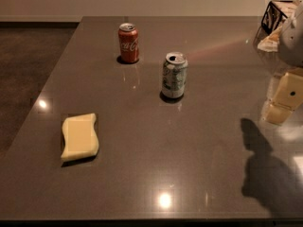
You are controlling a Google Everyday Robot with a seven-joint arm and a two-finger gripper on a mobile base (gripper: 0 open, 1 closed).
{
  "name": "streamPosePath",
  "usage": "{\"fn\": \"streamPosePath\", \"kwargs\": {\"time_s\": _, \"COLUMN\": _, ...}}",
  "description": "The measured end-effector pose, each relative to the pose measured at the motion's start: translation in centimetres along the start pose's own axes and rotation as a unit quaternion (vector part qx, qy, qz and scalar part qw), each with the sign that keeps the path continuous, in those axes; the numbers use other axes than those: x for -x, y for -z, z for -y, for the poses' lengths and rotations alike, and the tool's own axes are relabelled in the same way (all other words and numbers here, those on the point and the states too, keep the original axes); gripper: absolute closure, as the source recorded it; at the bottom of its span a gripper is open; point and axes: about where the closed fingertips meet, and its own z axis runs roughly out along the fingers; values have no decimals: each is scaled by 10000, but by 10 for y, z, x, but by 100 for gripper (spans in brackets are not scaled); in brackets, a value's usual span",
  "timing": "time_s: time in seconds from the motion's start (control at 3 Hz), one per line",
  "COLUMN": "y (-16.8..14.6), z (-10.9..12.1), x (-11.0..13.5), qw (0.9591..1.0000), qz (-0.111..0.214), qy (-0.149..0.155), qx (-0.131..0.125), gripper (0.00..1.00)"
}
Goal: Pick sponge
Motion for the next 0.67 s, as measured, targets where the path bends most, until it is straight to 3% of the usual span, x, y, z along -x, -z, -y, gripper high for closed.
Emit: {"fn": "streamPosePath", "kwargs": {"time_s": 0.67, "y": 1, "z": 1, "x": 5, "qw": 10000, "qz": 95, "qy": -7, "qx": 13, "gripper": 0}}
